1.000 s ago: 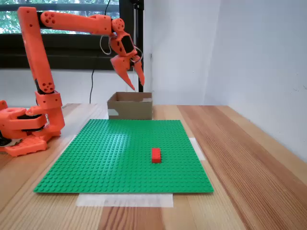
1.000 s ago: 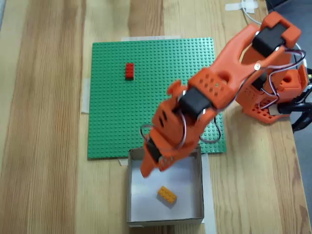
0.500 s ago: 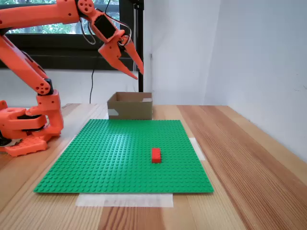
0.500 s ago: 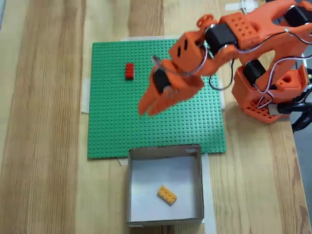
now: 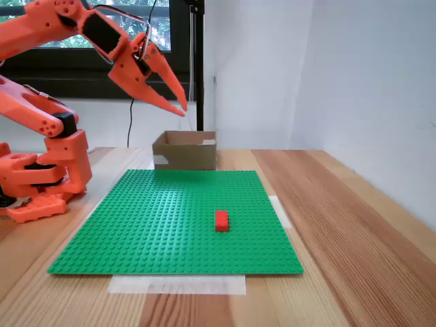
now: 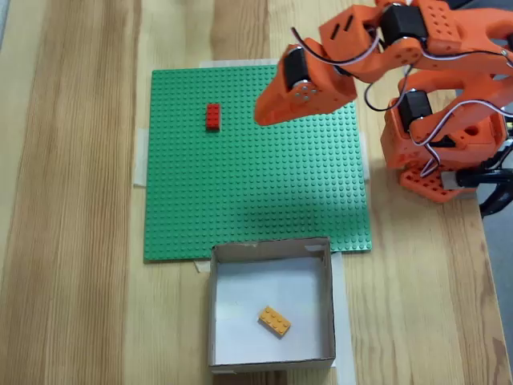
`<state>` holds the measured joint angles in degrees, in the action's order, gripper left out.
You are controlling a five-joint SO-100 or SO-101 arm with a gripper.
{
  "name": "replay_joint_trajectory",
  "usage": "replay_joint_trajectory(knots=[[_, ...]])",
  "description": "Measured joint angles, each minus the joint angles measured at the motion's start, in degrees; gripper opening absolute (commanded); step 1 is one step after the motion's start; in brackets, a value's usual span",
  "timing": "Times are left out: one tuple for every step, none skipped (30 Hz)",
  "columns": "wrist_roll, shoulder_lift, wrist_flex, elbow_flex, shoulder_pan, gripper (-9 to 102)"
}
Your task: Pick the yellow lego block and put it in the box.
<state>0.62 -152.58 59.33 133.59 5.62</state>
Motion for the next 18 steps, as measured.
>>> replay_joint_trajectory(knots=[[0.0, -2.1, 0.0, 1.8, -0.7, 0], [0.0, -4.7, 0.0, 3.9, -1.8, -1], [0.0, -6.8, 0.1, 5.6, -1.9, -1], [0.0, -8.5, 0.4, 6.9, -1.9, -1], [0.2, -10.5, 0.8, 8.2, -1.8, -1], [0.3, -12.7, 0.8, 9.8, -2.6, -1], [0.3, -14.7, 0.9, 11.5, -3.3, -1], [0.2, -16.8, 0.9, 13.3, -3.5, -1], [-0.3, -18.8, 0.9, 15.0, -3.1, -1], [-0.3, -20.8, 0.9, 16.7, -3.5, -1], [-0.3, -23.0, 0.9, 18.5, -4.6, -1], [-0.4, -24.7, 0.9, 20.1, -4.8, -1], [-1.0, -26.4, 0.9, 21.9, -4.6, -1], [-1.4, -27.8, 0.9, 23.8, -4.8, -1], [-1.7, -29.4, 0.6, 25.8, -5.8, -1], [-1.8, -31.6, 0.3, 27.9, -6.3, -1], [-2.2, -33.4, -0.4, 29.8, -6.3, -1], [-2.7, -33.4, -1.0, 31.2, -6.6, -1]])
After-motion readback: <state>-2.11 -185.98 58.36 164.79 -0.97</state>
